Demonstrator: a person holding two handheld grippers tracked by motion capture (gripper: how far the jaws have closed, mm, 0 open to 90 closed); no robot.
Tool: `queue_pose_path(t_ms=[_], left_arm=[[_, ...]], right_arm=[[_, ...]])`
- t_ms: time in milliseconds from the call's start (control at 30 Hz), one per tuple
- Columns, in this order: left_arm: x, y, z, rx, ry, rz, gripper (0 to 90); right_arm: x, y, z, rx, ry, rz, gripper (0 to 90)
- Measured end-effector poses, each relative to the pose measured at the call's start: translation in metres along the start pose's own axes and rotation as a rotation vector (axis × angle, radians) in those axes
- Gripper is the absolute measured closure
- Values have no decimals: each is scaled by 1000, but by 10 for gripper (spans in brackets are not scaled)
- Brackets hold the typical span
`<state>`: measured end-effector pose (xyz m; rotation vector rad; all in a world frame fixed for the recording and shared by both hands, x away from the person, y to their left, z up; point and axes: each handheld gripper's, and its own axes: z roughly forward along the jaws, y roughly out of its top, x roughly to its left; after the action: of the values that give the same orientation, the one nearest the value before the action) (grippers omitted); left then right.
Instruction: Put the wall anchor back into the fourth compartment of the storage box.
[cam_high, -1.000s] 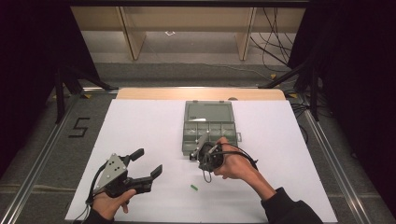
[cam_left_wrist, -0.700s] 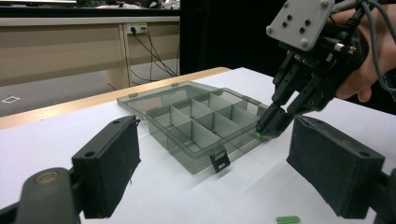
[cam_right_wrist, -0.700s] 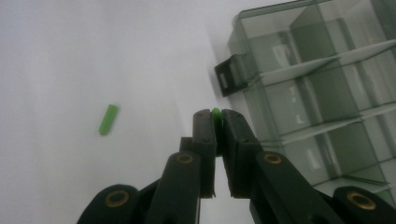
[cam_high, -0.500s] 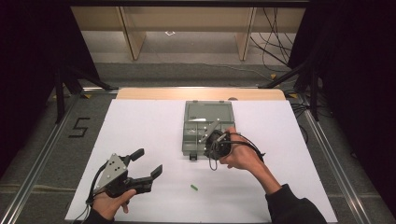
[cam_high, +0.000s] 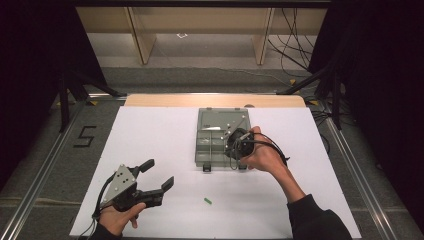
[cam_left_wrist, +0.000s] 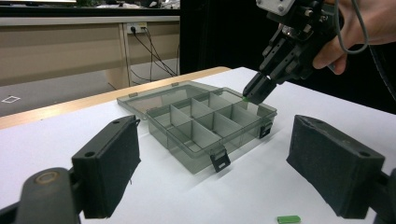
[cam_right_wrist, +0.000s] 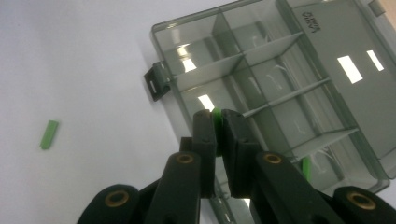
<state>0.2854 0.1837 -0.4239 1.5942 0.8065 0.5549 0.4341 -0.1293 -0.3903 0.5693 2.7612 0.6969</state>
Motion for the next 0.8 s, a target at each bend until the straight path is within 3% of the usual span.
queue_pose_path(t_ms=[433, 800], left_arm=[[0, 0, 0, -1, 0, -2, 159], [0, 0, 0, 1, 0, 0, 159]], right_arm=[[-34, -13, 4, 1, -65, 81, 844], [-53, -23, 9, 8, -88, 129, 844]])
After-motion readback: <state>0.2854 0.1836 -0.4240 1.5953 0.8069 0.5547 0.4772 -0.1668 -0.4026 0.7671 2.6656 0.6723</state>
